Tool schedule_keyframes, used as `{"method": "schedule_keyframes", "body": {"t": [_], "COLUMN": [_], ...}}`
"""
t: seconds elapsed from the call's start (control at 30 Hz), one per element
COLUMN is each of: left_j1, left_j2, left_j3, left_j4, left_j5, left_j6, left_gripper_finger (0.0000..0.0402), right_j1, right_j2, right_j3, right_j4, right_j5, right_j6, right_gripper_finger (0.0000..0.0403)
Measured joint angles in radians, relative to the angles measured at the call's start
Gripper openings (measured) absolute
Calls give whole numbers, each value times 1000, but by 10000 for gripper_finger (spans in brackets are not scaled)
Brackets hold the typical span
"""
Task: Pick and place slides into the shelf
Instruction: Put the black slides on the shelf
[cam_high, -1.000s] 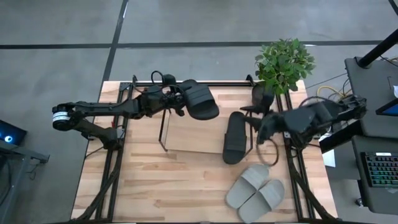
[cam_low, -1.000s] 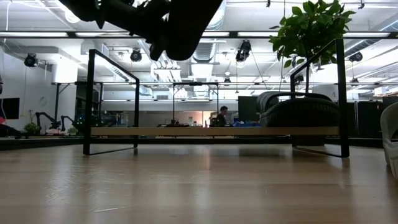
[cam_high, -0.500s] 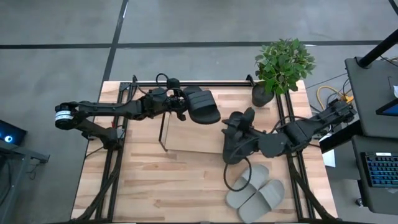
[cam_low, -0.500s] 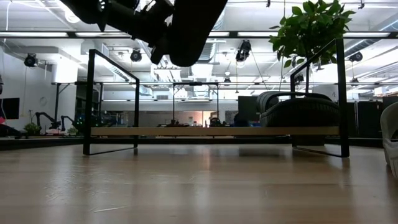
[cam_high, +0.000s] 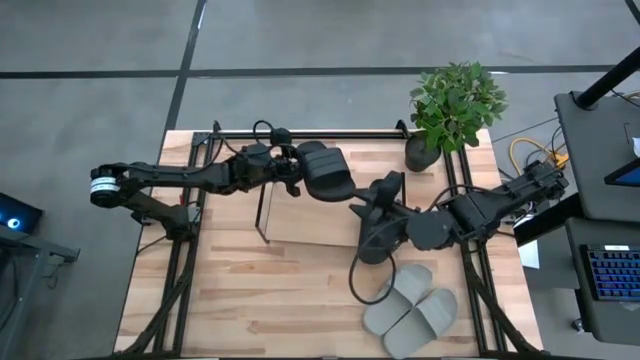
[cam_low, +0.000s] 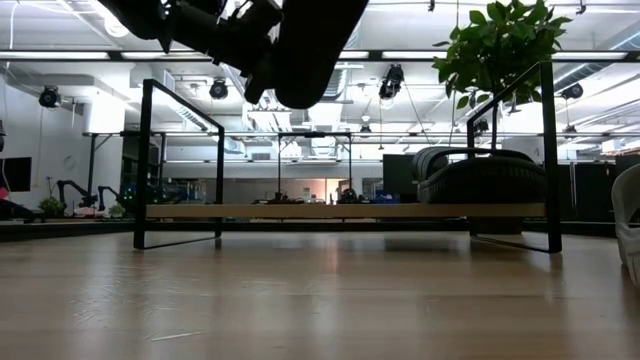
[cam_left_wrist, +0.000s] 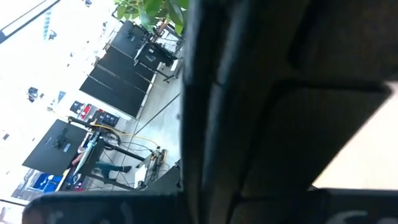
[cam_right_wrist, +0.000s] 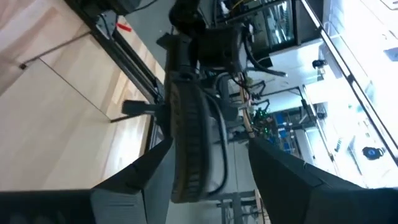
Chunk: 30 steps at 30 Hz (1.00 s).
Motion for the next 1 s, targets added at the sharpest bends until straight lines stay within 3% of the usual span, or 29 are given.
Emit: {"method": "schedule_keyframes", "body": {"t": [0.43, 0.6, 0.87, 1.0], "left_j1": [-17, -17, -18, -18], "left_j2": [0, 0, 0, 0], "left_j3": [0, 0, 0, 0], "left_j4": [1, 2, 2, 1], "left_j5": [-8, -7, -8, -9], "left_j6": [3, 4, 7, 12], "left_gripper_finger": [44, 44, 44, 44], "right_j1": [-86, -116, -120, -120], "right_j2": [0, 1, 41, 83], "right_j3": [0, 0, 0, -1], "right_j4": [-33, -33, -31, -31], "right_j5": [-87, -175, -176, -165], "right_j6": [76, 107, 96, 97], "right_gripper_finger": [195, 194, 192, 162]}}
